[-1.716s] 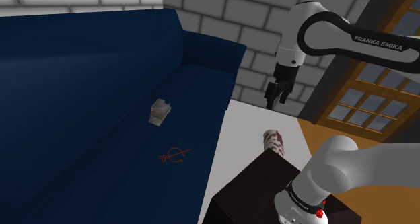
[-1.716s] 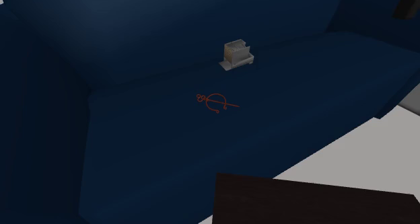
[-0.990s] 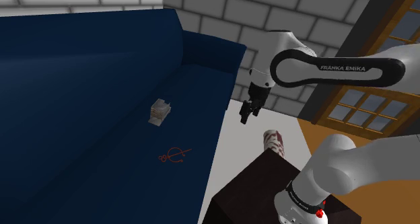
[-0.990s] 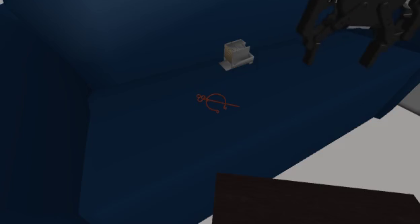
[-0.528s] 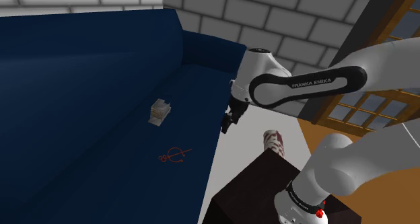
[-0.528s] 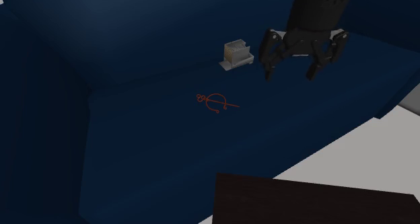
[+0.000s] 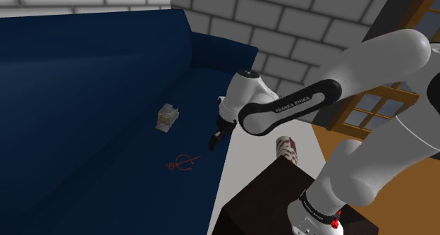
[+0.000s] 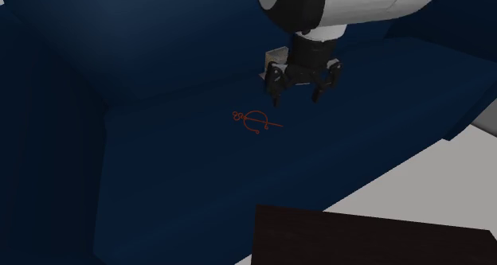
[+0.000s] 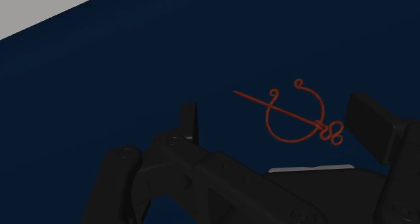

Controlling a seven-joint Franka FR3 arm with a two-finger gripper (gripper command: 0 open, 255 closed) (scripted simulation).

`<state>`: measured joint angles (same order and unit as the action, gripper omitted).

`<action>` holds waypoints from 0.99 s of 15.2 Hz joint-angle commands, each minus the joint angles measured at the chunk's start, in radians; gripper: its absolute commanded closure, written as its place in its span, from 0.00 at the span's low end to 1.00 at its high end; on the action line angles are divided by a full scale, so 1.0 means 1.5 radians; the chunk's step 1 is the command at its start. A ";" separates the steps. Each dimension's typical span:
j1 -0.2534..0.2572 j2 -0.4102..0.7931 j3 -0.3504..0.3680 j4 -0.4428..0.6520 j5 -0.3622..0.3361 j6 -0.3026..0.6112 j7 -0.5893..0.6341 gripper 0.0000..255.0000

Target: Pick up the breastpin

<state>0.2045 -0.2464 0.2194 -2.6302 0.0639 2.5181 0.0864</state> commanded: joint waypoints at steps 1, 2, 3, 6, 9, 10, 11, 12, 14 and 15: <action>0.002 0.049 0.013 0.013 -0.016 0.054 0.005 0.00; 0.002 0.075 0.020 0.022 -0.028 0.079 0.012 0.00; 0.002 0.102 0.026 0.032 -0.044 0.103 0.021 0.00; 0.004 0.182 0.040 0.067 -0.111 0.168 0.062 0.00; 0.021 0.261 0.033 0.112 -0.205 0.219 0.124 0.00; 0.033 0.287 0.024 0.130 -0.237 0.234 0.146 0.00; 0.048 0.312 0.012 0.148 -0.268 0.247 0.167 0.00; 0.066 0.337 -0.002 0.166 -0.297 0.260 0.186 0.00; 0.085 0.362 -0.020 0.181 -0.322 0.275 0.205 0.00; 0.092 0.371 -0.028 0.182 -0.331 0.282 0.213 0.00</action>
<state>0.3314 0.2921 0.1892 -2.3657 -0.4155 2.9300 0.3938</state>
